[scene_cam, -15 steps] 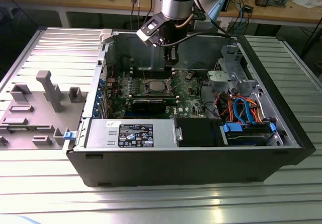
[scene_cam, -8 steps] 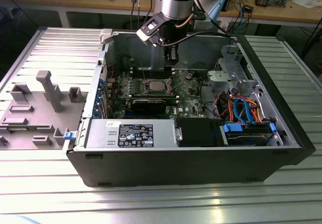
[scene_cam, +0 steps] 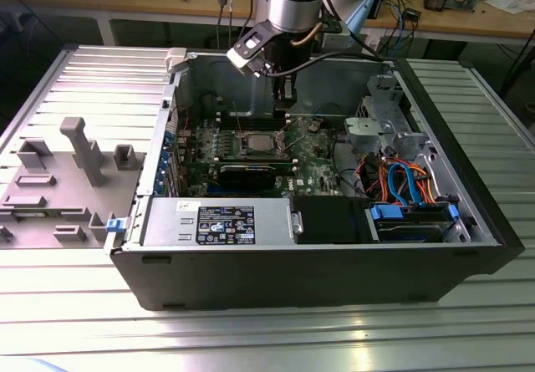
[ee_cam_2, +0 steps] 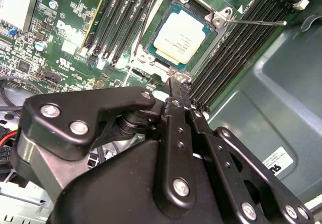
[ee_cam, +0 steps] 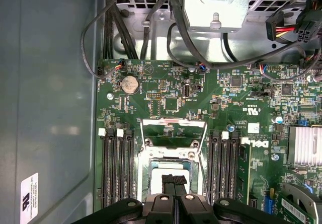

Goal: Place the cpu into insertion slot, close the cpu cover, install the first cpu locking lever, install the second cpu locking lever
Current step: 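Close the cpu cover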

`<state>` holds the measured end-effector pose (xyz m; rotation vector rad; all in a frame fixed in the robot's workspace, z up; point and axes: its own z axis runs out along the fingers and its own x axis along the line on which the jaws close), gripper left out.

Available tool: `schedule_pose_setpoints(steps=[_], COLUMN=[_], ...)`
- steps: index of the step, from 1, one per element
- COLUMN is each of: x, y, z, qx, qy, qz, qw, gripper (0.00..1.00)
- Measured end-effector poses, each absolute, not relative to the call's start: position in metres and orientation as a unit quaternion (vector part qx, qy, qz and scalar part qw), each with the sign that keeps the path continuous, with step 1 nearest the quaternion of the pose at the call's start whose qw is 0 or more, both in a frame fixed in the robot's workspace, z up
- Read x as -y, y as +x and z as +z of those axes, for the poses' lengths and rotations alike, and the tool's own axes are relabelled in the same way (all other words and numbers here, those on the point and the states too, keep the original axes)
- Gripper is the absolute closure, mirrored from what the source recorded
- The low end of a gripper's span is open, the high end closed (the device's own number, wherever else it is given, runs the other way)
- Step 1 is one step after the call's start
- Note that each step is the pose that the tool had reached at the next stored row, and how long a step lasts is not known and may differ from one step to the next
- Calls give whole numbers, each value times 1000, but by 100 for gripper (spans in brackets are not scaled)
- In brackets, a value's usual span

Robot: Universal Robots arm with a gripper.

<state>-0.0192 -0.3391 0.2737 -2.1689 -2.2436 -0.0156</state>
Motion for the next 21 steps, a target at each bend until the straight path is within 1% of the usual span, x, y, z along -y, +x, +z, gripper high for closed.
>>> schedule_pose_setpoints(steps=[21], x=[339], y=[-15], z=[274], qx=[719], qy=[-695], qz=[-1], qw=[9], gripper=[89])
